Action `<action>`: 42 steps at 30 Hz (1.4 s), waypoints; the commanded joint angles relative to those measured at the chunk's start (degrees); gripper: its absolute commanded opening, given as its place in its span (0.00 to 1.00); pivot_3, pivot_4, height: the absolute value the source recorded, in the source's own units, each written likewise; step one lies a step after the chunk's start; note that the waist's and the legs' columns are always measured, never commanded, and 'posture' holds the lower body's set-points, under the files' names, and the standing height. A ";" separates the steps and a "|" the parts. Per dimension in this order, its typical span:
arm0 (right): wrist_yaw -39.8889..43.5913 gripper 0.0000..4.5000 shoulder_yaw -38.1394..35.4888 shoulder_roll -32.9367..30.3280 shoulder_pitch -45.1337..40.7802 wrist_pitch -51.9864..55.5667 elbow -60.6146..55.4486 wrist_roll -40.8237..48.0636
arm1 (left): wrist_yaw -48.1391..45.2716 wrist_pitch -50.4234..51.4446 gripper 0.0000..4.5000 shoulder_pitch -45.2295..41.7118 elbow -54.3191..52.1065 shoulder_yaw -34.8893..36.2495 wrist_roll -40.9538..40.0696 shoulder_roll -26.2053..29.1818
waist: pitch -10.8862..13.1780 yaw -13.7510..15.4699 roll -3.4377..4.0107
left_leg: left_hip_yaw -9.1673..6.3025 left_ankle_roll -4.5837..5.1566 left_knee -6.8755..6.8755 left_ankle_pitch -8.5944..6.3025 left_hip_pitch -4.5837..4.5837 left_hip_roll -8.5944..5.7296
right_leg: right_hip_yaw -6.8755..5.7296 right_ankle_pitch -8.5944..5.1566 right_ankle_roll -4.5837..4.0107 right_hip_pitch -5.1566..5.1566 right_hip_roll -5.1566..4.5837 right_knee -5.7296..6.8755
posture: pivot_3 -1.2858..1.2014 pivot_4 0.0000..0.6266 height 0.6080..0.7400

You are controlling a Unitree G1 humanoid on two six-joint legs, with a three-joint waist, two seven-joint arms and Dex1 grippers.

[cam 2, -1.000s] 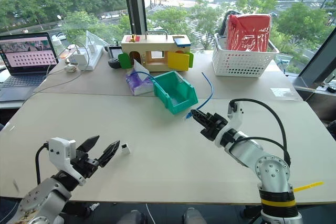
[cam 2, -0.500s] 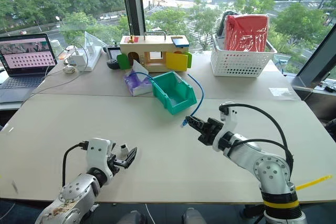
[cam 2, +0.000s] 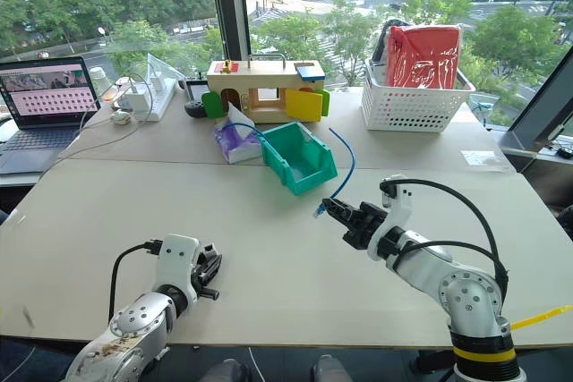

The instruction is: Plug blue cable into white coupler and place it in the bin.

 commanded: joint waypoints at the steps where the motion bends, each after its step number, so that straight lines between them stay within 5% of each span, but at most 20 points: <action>1: 0.55 0.00 -1.47 -0.24 -0.04 0.38 -2.17 0.16 | -6.10 -6.09 0.18 -1.75 1.40 -2.07 -0.69 2.74 | 0.00 0.00 0.00 | 0.00 0.00 0.00 0.00 0.00 0.00 | 0.00 0.00 0.00 0.00 0.00 0.00 | 0.52 0.24 0.98; 10: -1.01 0.00 -0.95 2.80 1.31 -1.30 -4.59 -1.37 | -35.00 -33.28 0.18 -11.18 15.75 -7.43 -0.78 17.46 | 0.01 -0.04 0.01 | 0.03 0.00 -0.07 0.00 -0.06 0.02 | 0.00 0.04 -0.24 -0.12 0.00 -0.03 | 0.52 0.24 0.98; 14: -1.92 0.00 -1.46 4.67 2.84 -2.48 -6.17 -2.86 | -47.38 -44.59 0.18 -18.05 27.30 -9.67 -1.19 19.66 | 0.02 -0.03 0.02 | 0.05 0.00 -0.10 0.00 -0.12 0.01 | 0.00 0.05 -0.30 -0.16 -0.04 -0.06 | 0.52 0.24 0.98; 23: -4.78 0.00 -1.71 8.93 7.54 -5.54 -11.25 -6.22 | -66.85 -59.50 0.18 -31.94 52.34 -12.14 -2.58 15.30 | 0.02 0.02 0.02 | 0.03 0.02 -0.09 -0.01 -0.26 -0.01 | -0.07 0.09 -0.24 -0.20 -0.03 -0.08 | 0.52 0.24 0.98; 37: -6.34 0.00 -1.83 10.31 8.45 -6.31 -13.12 -7.50 | -70.79 -72.49 0.18 -40.73 76.52 -14.00 5.78 10.20 | 0.01 0.06 0.02 | -0.03 0.03 -0.06 -0.01 -0.08 -0.01 | -0.12 0.27 0.14 0.02 -0.01 -0.04 | 0.52 0.24 0.98; 42: -6.38 0.00 -1.92 10.11 8.43 -6.21 -13.22 -7.39 | -71.89 -71.26 0.62 -41.09 77.33 -13.20 4.94 9.52 | 0.01 -0.08 0.02 | -0.04 0.03 -0.06 -0.01 -0.04 0.01 | -0.13 0.26 0.14 0.04 0.00 -0.03 | 0.52 0.24 0.98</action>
